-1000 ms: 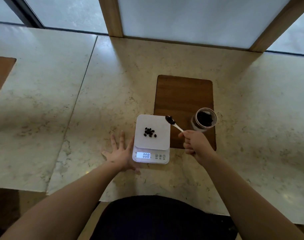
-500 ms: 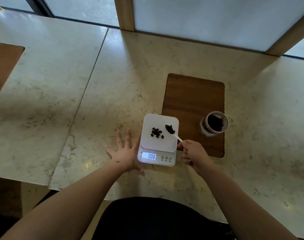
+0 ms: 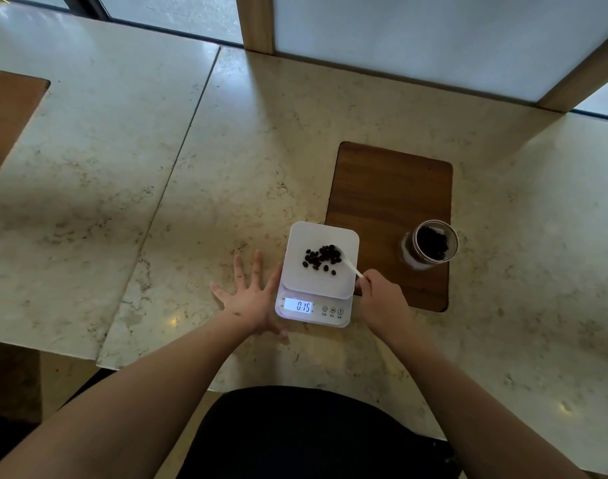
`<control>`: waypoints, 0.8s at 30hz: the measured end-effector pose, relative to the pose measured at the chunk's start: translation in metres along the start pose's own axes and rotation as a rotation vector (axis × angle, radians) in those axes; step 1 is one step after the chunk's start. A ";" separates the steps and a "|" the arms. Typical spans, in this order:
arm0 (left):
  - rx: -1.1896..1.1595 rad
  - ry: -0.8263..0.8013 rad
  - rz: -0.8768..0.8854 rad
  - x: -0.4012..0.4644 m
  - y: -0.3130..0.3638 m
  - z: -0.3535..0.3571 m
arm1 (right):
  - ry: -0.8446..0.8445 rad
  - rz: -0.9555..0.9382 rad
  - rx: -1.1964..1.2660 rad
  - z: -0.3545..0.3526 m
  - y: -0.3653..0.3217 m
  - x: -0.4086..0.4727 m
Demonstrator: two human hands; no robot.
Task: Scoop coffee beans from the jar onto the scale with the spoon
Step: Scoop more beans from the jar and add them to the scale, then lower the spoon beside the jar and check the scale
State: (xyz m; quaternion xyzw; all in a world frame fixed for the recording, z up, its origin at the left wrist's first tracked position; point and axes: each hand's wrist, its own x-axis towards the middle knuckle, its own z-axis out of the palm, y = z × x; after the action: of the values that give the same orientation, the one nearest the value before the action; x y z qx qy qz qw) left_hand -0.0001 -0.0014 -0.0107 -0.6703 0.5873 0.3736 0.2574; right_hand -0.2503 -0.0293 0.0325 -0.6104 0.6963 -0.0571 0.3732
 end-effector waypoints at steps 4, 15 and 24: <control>-0.001 0.005 0.000 0.000 0.000 0.000 | 0.059 -0.143 -0.298 0.001 0.004 -0.008; 0.004 -0.004 -0.006 -0.004 0.002 -0.003 | 0.126 -0.118 -0.170 -0.001 0.008 -0.026; 0.004 -0.016 0.011 -0.005 0.002 -0.003 | 0.218 0.043 0.178 0.010 0.035 -0.055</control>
State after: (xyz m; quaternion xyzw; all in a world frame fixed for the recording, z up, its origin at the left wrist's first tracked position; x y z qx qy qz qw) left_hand -0.0016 -0.0010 -0.0047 -0.6634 0.5897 0.3792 0.2614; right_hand -0.2739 0.0323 0.0315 -0.5498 0.7380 -0.1766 0.3491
